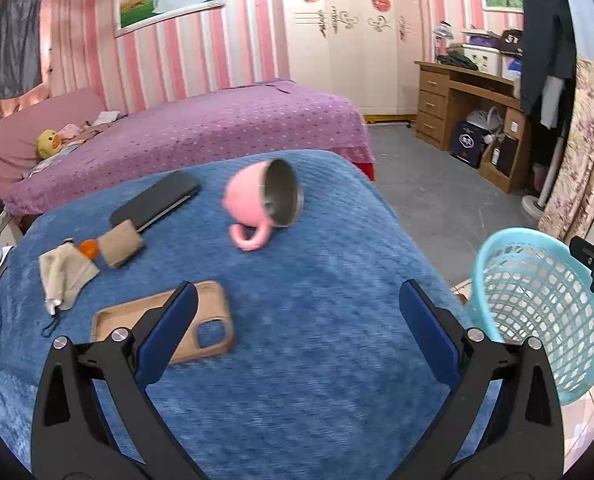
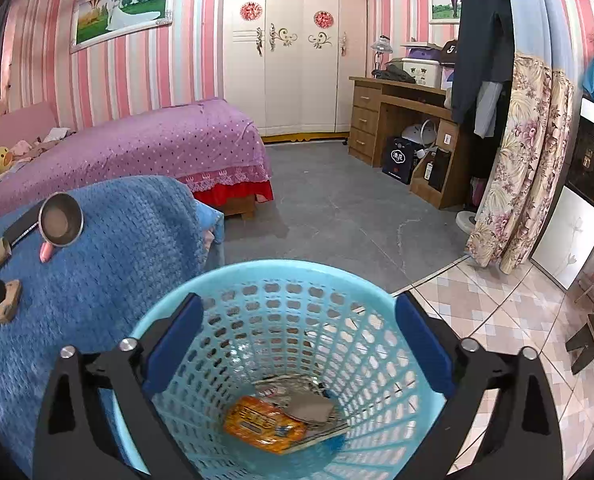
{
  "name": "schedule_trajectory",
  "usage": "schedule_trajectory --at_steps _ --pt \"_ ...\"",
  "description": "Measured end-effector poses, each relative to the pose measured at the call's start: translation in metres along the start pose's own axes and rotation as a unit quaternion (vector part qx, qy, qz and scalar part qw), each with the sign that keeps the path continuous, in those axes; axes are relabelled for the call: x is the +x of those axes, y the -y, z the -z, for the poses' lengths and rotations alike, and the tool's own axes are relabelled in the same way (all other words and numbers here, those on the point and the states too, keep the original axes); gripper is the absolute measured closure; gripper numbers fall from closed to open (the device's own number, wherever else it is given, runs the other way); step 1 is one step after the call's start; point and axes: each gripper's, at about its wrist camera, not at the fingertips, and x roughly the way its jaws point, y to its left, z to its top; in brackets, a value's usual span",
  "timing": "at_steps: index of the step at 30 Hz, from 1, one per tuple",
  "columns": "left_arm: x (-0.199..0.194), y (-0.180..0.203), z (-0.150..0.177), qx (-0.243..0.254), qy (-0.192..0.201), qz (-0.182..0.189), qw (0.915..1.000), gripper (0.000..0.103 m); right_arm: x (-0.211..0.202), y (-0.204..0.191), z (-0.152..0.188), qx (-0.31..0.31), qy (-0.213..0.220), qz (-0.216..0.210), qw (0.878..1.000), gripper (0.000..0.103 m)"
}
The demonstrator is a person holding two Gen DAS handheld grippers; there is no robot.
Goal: Collect trash
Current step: 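Move both open grippers back over the bed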
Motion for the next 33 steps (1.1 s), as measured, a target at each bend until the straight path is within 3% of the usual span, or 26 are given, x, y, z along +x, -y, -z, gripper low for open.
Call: schedule_trajectory --at_steps 17,33 --pt "-0.001 -0.118 0.016 -0.052 -0.007 -0.064 0.9966 0.006 0.005 -0.08 -0.001 -0.011 -0.012 -0.049 0.999 0.004" --pt "0.003 -0.188 0.029 -0.079 -0.013 -0.092 0.9925 0.006 0.003 -0.168 0.016 -0.075 -0.021 -0.08 0.994 0.005"
